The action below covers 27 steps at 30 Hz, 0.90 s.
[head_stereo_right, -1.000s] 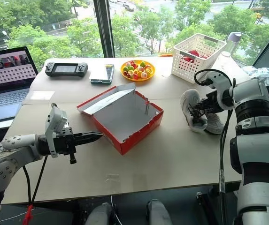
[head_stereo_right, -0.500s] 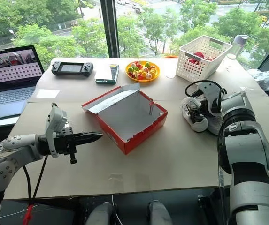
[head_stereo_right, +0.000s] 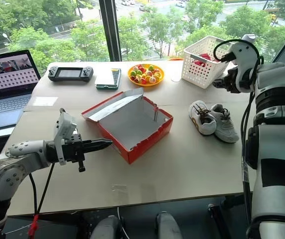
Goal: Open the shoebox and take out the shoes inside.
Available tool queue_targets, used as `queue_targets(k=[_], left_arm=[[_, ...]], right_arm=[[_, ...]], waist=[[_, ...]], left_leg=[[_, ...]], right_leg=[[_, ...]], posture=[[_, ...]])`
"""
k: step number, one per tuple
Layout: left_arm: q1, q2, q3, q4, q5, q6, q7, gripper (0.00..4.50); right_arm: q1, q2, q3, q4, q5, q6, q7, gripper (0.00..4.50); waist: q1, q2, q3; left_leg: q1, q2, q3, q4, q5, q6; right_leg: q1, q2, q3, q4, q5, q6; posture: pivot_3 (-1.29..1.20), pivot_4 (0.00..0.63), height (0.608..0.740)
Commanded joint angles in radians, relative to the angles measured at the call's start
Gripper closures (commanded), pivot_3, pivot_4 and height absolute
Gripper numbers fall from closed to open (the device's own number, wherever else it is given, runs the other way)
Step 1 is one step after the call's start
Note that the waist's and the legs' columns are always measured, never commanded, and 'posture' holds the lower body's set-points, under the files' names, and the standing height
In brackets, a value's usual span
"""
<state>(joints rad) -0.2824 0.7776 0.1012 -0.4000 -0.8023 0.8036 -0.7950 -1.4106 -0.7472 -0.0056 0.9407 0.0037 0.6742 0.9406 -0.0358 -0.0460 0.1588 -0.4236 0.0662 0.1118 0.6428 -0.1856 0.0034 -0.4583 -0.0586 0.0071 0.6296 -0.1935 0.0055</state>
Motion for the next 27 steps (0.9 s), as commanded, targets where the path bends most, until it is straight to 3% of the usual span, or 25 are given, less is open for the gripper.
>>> queue_targets(k=[1,4,9,12,17,21,27], left_arm=[[0.015,-0.025,0.063,-0.011,0.025,-0.044,0.052,4.50],[0.050,-0.063,0.116,-0.020,0.036,-0.055,0.126,4.50],[0.092,-0.124,0.199,-0.034,0.061,-0.064,0.254,4.50],[0.106,-0.142,0.221,-0.037,0.064,-0.068,0.282,4.50],[0.136,-0.177,0.261,0.023,0.114,-0.132,0.321,4.50],[0.105,-0.242,0.290,0.222,0.315,-0.305,0.509,4.50],[0.100,-0.396,0.323,0.291,0.410,-0.443,0.679,4.50]], right_arm=[[0.233,0.001,-0.165,-0.624,0.230,0.333,0.039,2.20],[0.492,0.069,-0.283,-1.046,0.245,0.418,-0.128,2.20],[0.815,0.212,-0.362,-1.404,0.179,0.368,-0.381,2.20],[0.969,0.206,-0.310,-1.433,0.093,0.255,-0.473,2.20],[1.199,0.251,-0.251,-1.440,0.026,0.038,-0.557,2.20],[1.261,0.300,-0.251,-1.316,-0.005,-0.108,-0.632,2.20],[1.270,0.321,-0.249,-1.241,0.003,-0.206,-0.670,2.20]], waist=[[0.004,0.000,0.000],[0.019,-0.001,-0.001],[0.029,-0.001,-0.001],[0.032,-0.001,-0.001],[0.023,-0.001,-0.001],[0.015,0.000,-0.002],[0.019,-0.001,-0.002]], left_leg=[[0.000,0.000,-0.001,0.000,0.000,0.000],[0.000,0.001,-0.002,0.000,-0.001,0.000],[-0.001,-0.001,0.000,0.003,0.000,0.000],[0.000,-0.001,0.001,0.005,0.000,0.000],[0.001,-0.001,0.002,0.006,0.000,0.001],[0.004,-0.001,0.001,0.006,0.000,0.001],[0.004,-0.001,0.002,0.006,0.001,0.001]], right_leg=[[0.001,0.000,-0.001,0.000,0.000,0.000],[0.001,0.000,-0.001,0.001,0.000,0.000],[0.000,-0.002,-0.001,0.001,-0.001,0.003],[0.001,-0.002,0.000,0.001,-0.002,0.008],[0.002,-0.002,0.002,0.001,-0.003,0.003],[0.003,0.000,0.004,0.002,-0.002,0.002],[0.004,0.000,0.005,0.000,0.000,0.003]], posture=[[0.00,0.150,0.738],[0.00,0.150,0.738],[0.00,0.150,0.738],[0.00,0.150,0.738],[0.00,0.150,0.738],[0.00,0.150,0.738],[0.00,0.150,0.738]])
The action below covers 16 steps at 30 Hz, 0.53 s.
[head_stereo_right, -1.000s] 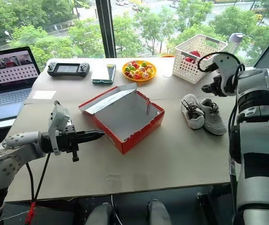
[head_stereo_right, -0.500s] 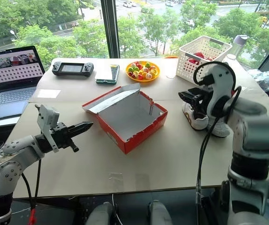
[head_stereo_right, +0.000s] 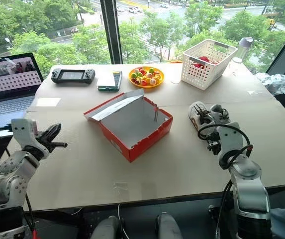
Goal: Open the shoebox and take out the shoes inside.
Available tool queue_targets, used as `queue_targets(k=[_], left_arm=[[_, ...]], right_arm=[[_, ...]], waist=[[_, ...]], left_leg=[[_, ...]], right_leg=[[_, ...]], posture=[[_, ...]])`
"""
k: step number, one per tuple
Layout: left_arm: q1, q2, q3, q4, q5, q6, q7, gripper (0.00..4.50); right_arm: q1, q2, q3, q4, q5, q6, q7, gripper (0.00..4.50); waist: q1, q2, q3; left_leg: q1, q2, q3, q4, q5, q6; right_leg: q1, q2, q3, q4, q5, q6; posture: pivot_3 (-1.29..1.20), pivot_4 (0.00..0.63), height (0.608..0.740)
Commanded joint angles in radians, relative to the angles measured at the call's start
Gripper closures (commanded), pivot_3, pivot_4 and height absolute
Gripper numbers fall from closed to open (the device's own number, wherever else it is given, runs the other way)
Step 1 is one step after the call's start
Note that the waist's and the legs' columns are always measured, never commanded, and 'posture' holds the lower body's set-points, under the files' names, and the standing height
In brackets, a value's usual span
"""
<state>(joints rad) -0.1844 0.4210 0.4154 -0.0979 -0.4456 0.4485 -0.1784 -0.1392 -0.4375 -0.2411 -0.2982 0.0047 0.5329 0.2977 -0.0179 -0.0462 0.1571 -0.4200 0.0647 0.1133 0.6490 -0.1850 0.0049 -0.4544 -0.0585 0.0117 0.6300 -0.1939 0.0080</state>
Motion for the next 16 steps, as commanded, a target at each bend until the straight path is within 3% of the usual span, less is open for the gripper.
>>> queue_targets(k=[1,6,16], left_arm=[[0.008,-0.057,0.006,-0.006,0.070,-0.106,0.079,4.50],[0.016,-0.122,-0.009,0.023,0.107,-0.156,0.109,4.50],[0.007,-0.130,-0.018,0.039,0.119,-0.171,0.106,4.50]], right_arm=[[0.001,0.018,-0.015,0.004,0.008,-0.070,-0.031,2.20],[0.016,0.046,-0.018,0.048,0.021,-0.097,-0.048,2.20],[0.030,0.057,0.002,0.082,0.020,-0.122,-0.058,2.20]], waist=[[0.002,-0.001,-0.001],[0.004,-0.002,-0.001],[0.000,-0.002,-0.001]], left_leg=[[-0.001,0.000,0.000,0.000,0.000,0.000],[-0.002,0.000,0.000,0.000,0.000,0.000],[-0.001,0.000,0.000,0.000,0.000,0.000]], right_leg=[[0.000,0.000,0.000,-0.001,0.000,0.000],[0.000,0.000,0.000,-0.001,0.003,0.005],[0.000,0.000,0.000,-0.001,0.002,0.003]], posture=[[0.00,0.150,0.738],[0.00,0.150,0.738],[0.00,0.150,0.738]])
